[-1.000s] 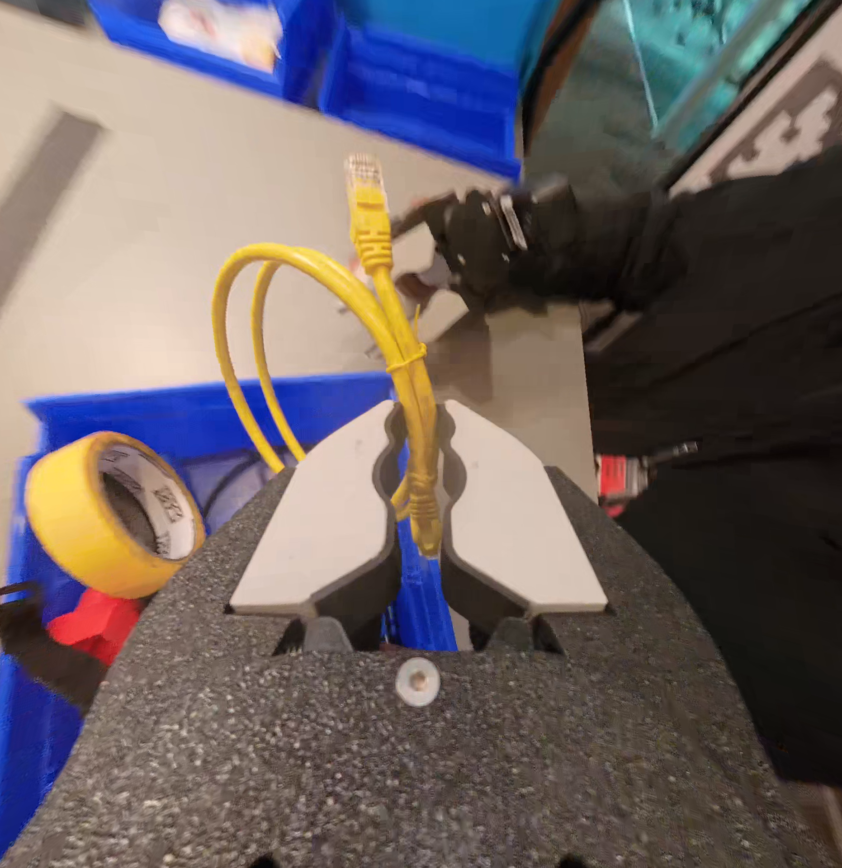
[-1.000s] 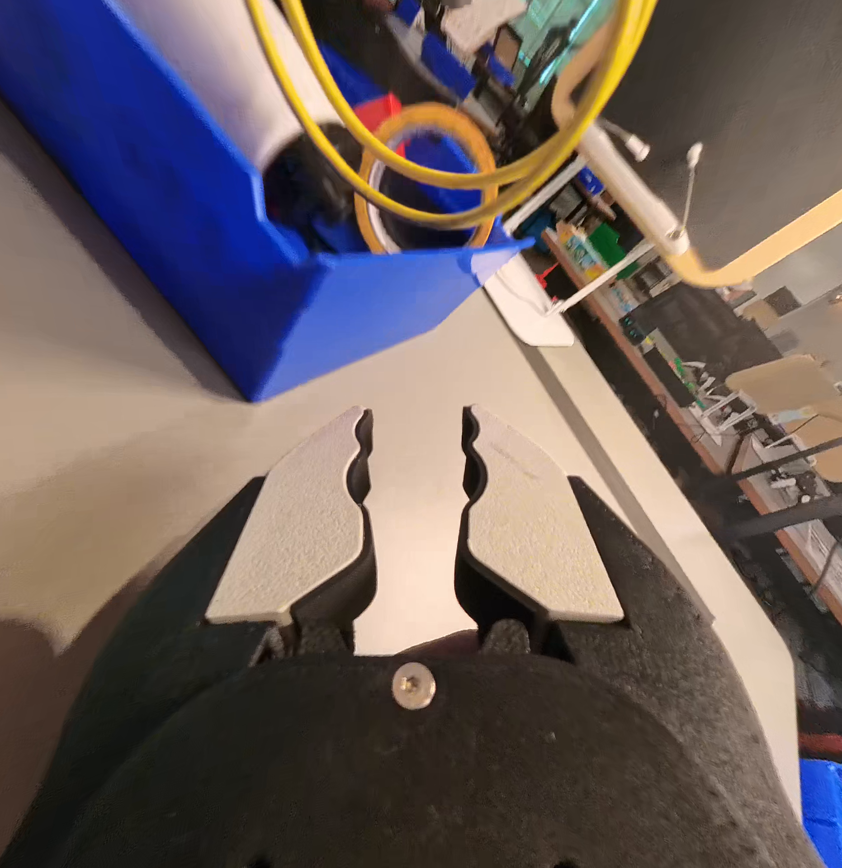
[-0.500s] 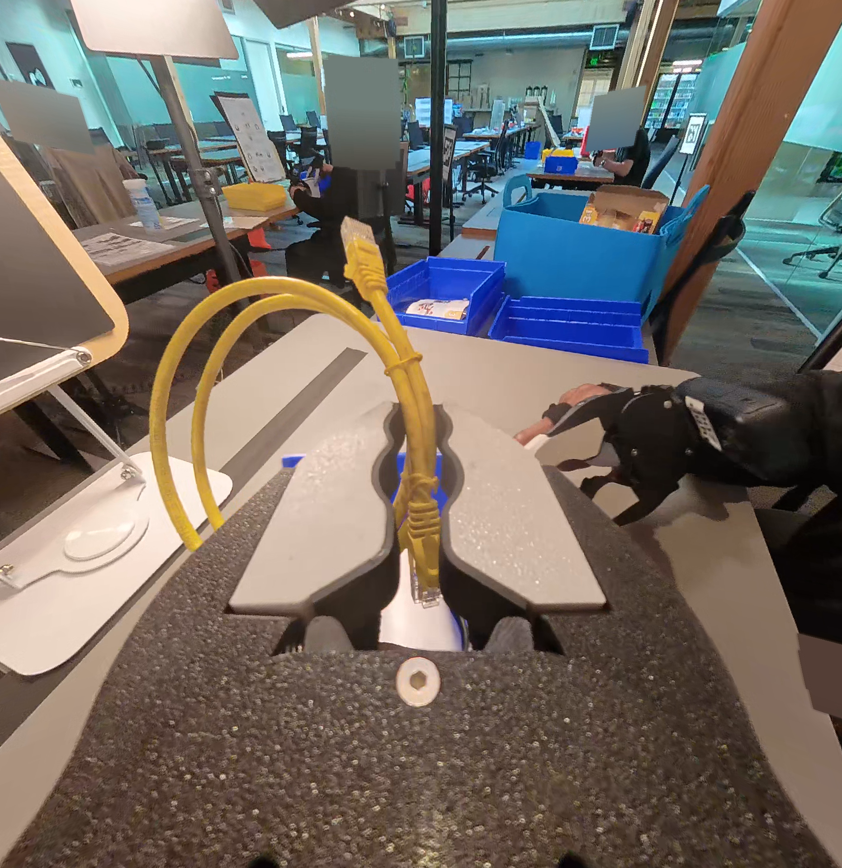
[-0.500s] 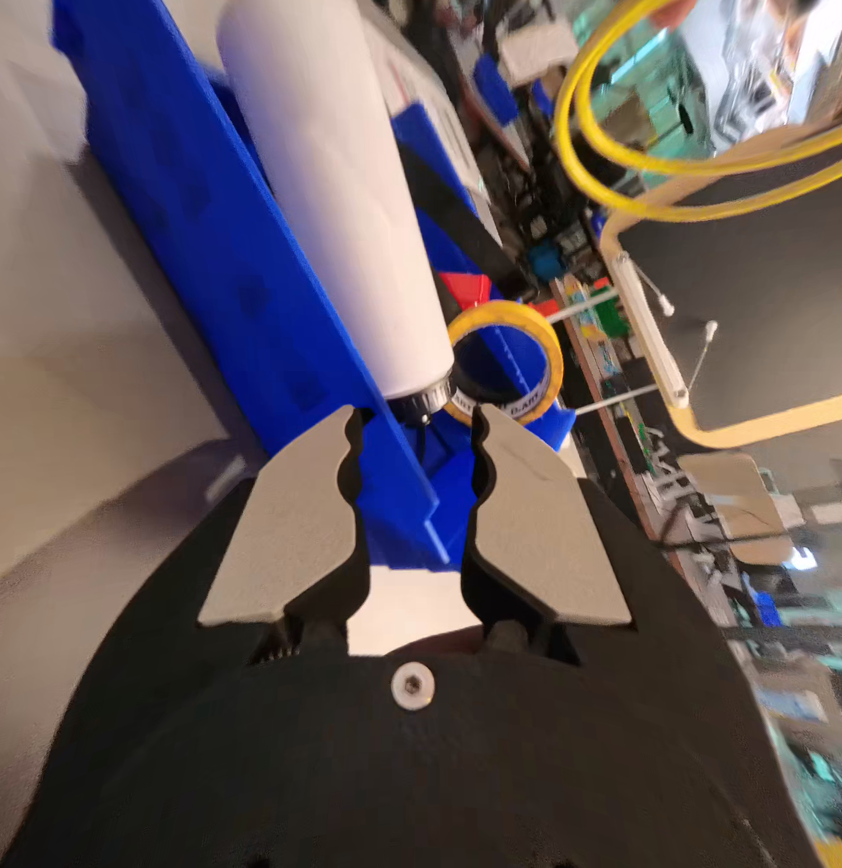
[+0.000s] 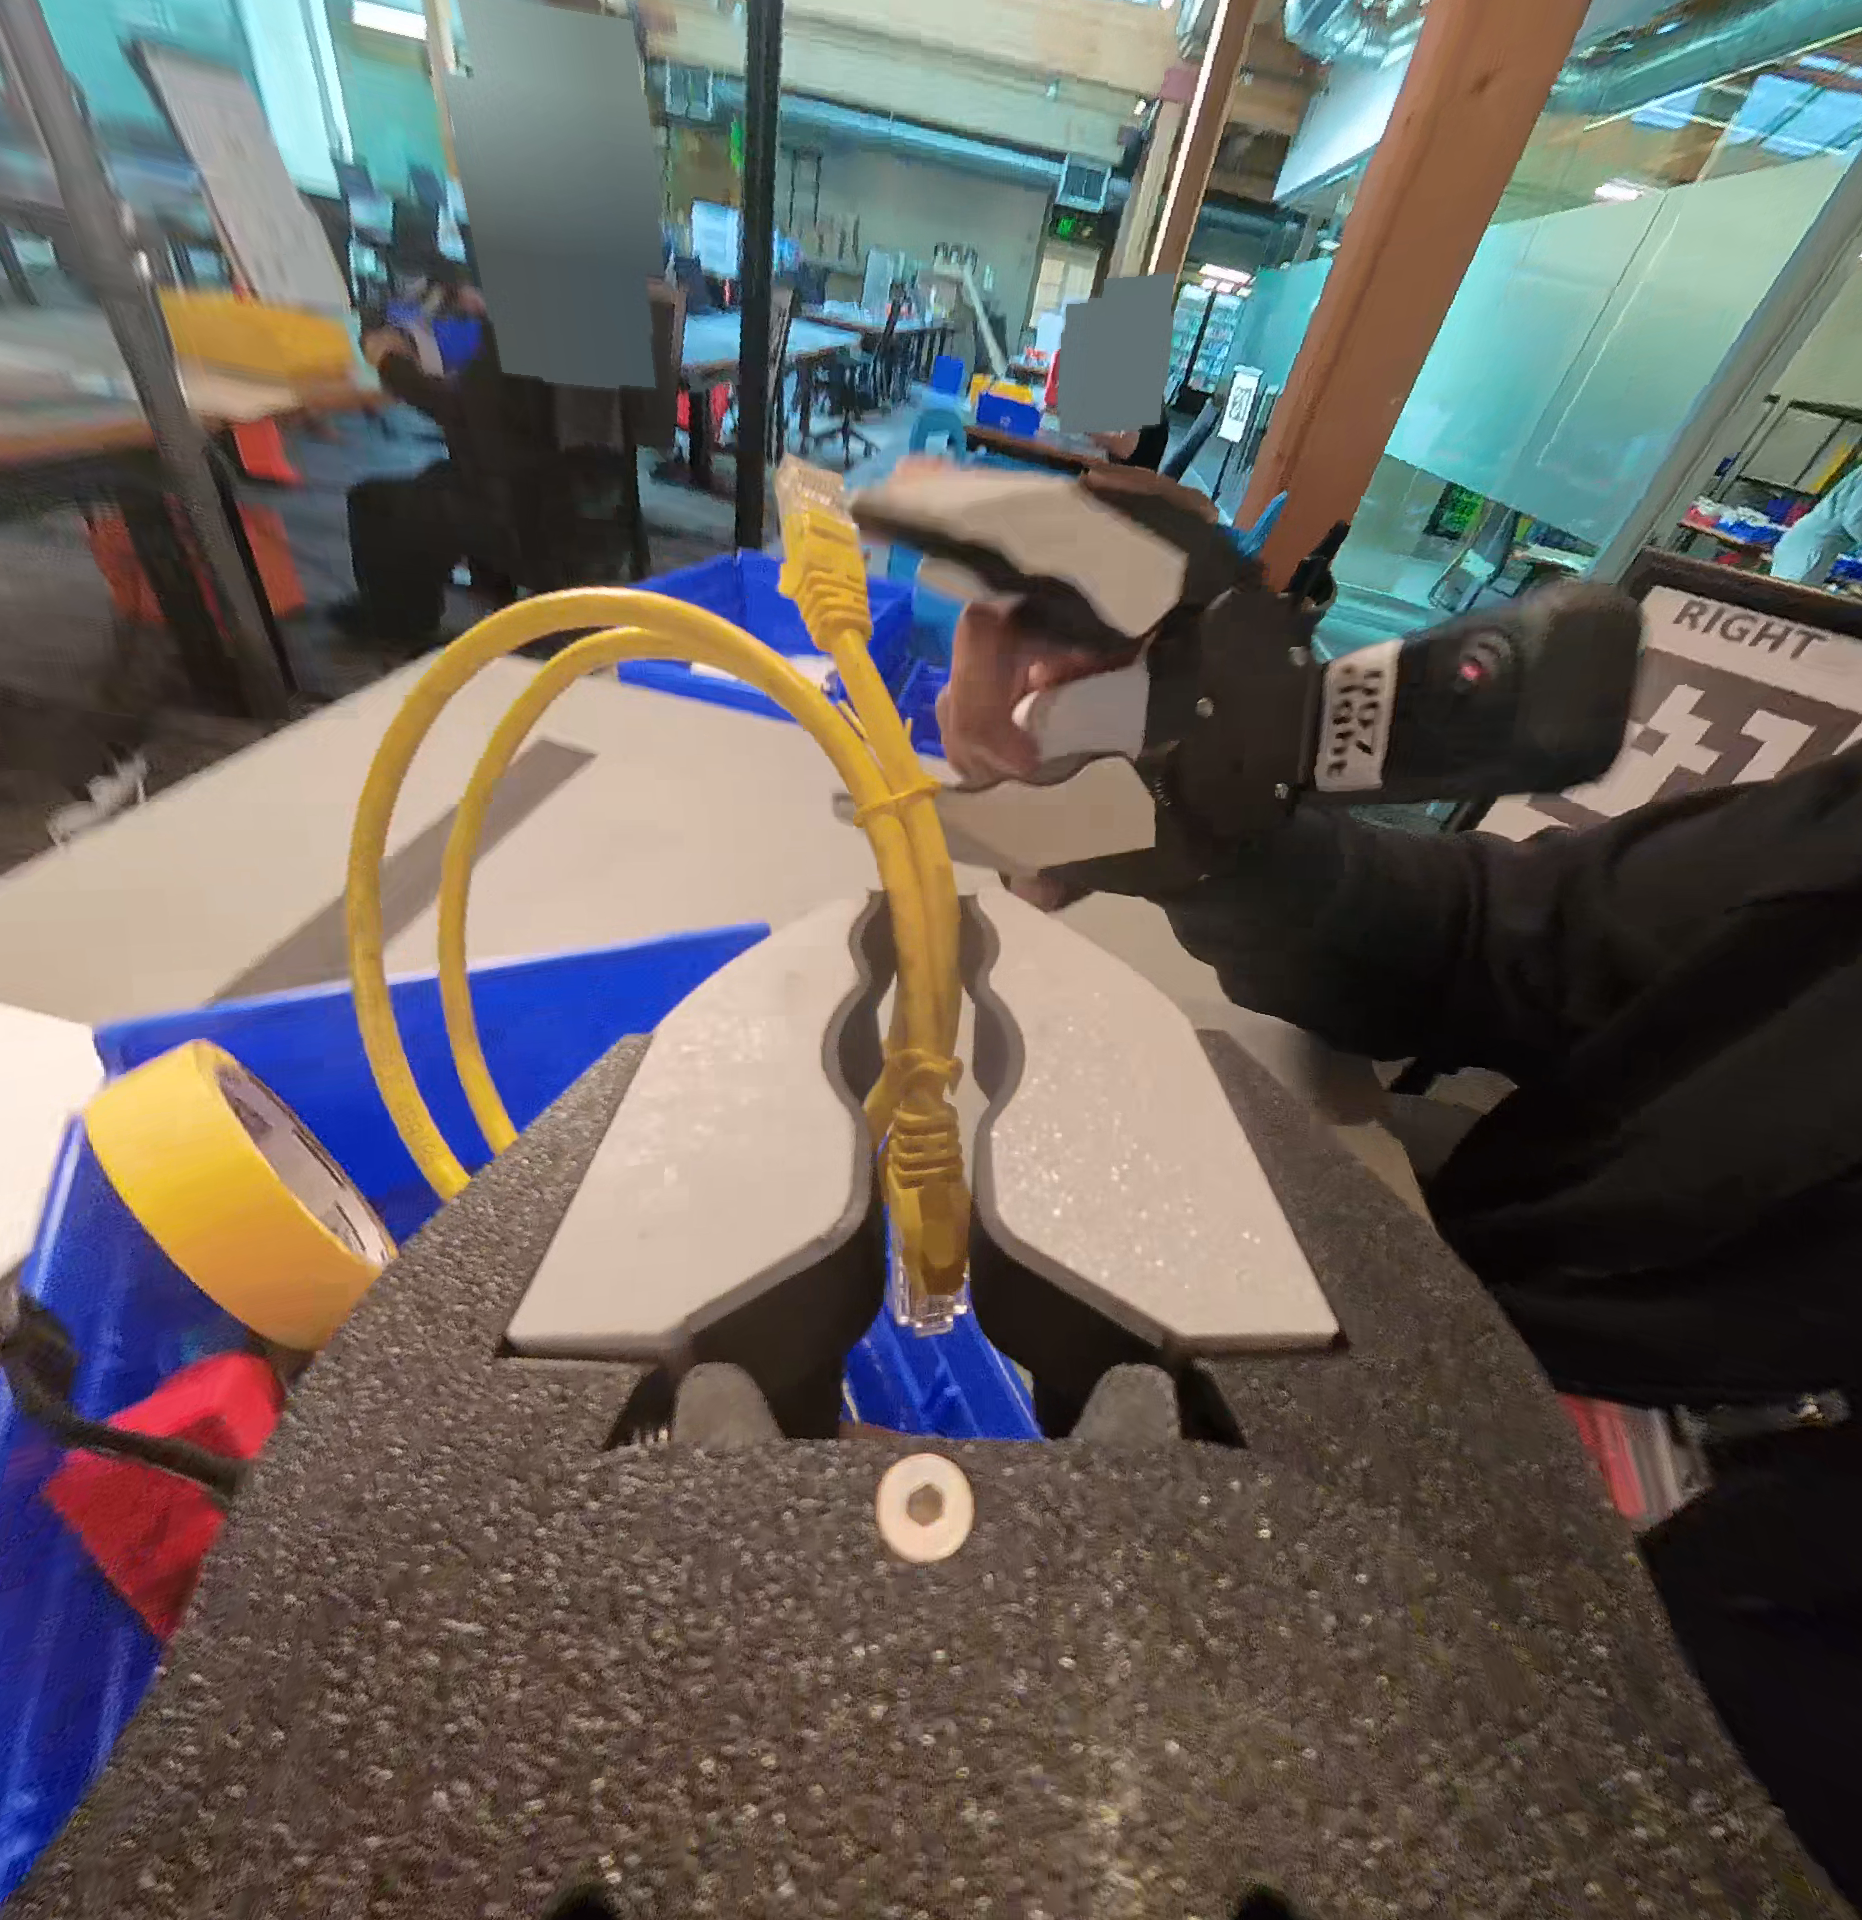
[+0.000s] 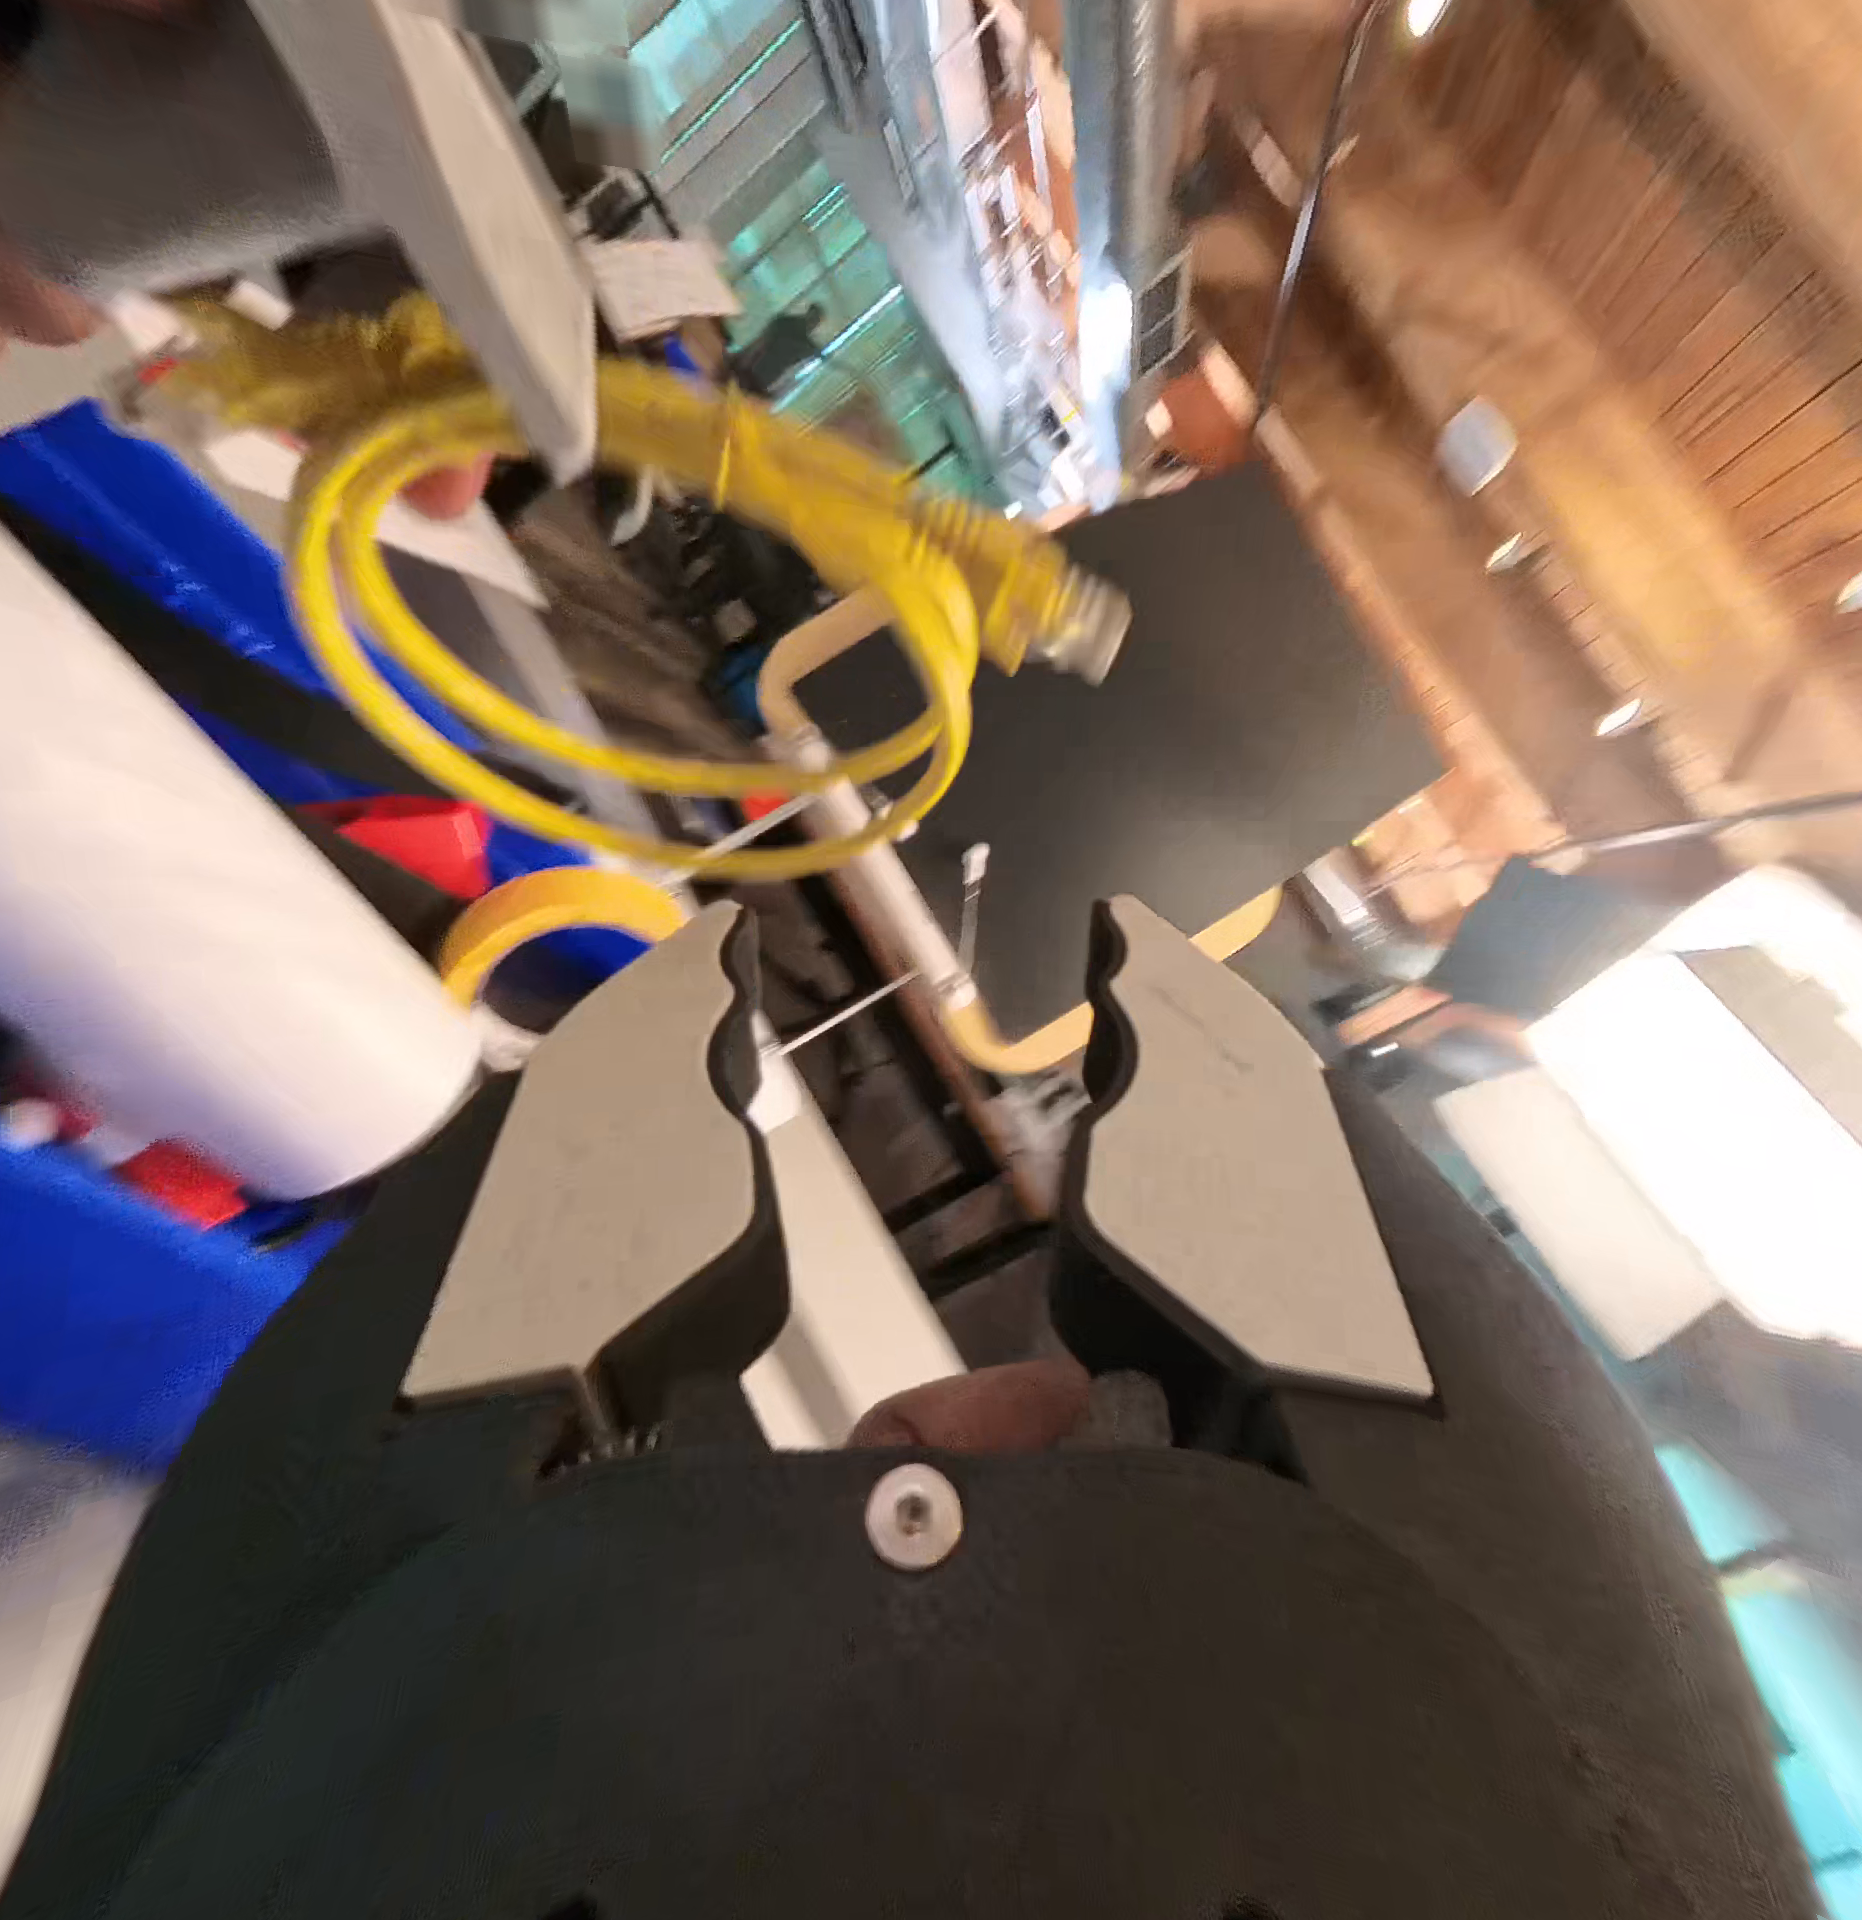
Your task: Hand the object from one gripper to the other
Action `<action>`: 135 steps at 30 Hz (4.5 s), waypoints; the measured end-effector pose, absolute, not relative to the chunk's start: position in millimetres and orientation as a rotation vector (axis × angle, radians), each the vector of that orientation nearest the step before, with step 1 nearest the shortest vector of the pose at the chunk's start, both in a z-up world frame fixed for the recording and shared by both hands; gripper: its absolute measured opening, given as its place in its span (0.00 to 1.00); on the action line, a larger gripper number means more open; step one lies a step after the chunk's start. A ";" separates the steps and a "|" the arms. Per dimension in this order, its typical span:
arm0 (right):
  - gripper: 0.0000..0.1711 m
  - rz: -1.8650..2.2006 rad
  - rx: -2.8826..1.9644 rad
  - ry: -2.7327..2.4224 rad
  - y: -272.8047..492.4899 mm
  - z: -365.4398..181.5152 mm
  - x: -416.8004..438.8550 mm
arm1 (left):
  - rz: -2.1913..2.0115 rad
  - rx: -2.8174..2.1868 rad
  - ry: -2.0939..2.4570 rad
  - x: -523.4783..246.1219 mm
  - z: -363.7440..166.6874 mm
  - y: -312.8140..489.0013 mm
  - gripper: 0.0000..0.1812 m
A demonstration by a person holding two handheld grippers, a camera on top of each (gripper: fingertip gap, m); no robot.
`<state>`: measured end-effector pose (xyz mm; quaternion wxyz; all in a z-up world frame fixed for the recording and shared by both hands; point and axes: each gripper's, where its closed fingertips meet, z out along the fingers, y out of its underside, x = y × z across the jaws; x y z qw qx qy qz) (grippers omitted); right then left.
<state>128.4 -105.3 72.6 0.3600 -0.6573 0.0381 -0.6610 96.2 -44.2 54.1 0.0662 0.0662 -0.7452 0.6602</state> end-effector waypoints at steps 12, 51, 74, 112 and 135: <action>0.07 -2.066 -1.602 -0.222 -63.4 48.5 143.5 | 1.819 0.175 -2.514 83.5 23.8 -58.7 0.13; 0.31 -0.942 -1.724 0.556 -118.7 -16.9 156.6 | 2.153 -0.550 -3.644 137.5 26.9 -53.0 0.00; 0.27 -1.119 -1.921 0.411 -119.4 -45.5 137.4 | 1.914 -0.260 -3.807 168.8 -3.5 -46.3 0.00; 0.25 0.198 -1.793 0.470 -40.6 -48.6 41.5 | 3.182 -1.777 -2.622 25.3 81.5 -70.1 0.00; 0.09 -0.364 -1.582 0.576 -99.4 -15.4 107.4 | 2.650 -1.066 -2.962 49.8 51.4 -91.5 0.38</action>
